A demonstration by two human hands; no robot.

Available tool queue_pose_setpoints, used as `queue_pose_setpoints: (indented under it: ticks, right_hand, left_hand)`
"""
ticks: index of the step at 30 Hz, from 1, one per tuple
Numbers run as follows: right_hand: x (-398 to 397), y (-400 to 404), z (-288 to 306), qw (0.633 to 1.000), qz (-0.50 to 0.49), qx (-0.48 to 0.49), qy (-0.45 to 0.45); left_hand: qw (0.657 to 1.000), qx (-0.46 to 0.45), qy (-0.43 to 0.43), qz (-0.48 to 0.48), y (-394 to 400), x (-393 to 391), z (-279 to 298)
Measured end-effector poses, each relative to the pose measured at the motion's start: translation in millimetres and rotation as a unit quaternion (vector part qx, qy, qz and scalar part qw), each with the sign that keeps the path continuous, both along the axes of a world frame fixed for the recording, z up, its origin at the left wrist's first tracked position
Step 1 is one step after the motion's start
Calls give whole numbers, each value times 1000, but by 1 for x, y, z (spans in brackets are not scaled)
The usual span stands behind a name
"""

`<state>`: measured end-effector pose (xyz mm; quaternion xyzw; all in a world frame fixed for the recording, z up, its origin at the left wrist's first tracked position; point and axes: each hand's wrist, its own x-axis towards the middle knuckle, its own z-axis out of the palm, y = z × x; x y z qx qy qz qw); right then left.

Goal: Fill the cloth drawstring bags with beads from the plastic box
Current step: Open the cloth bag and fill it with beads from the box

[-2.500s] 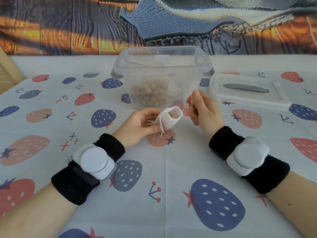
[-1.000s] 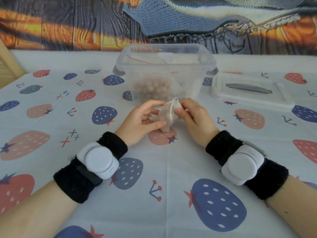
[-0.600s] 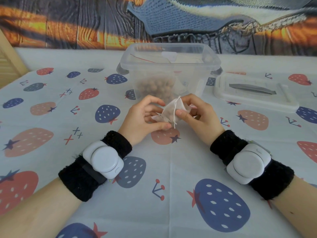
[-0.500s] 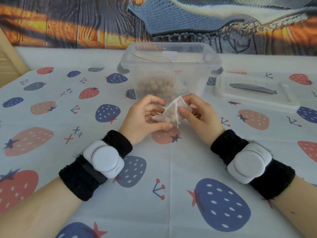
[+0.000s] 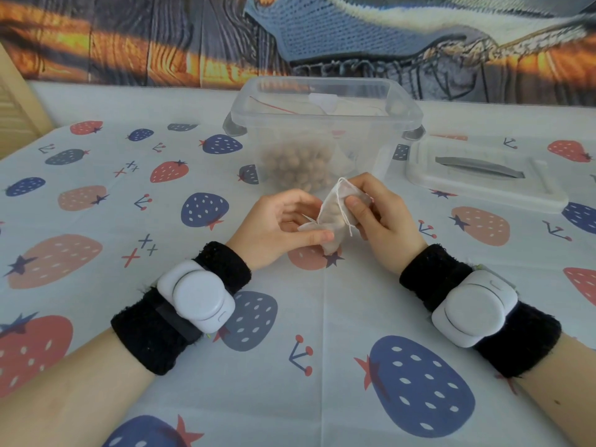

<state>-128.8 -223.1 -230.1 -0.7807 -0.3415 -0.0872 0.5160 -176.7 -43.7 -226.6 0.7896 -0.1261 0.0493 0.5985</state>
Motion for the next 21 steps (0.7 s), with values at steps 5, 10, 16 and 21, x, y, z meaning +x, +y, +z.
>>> queue_pose_setpoints:
  ticks: [5,10,16,21]
  right_hand:
    - [-3,1,3,999,21,-2,-27]
    - [-3,1,1,1000,10,6,2]
    - [2,-1,-2,998,-17,9,-55]
    - [0,-3,0,996,-16,78,-34]
  left_hand:
    - [1000,14,-1,20,0,0,-2]
    - [999,25,1,29,1,2,-2]
    - [999,37,-12,27,5,2,-2]
    - [998,36,-16,40,4,3,-3]
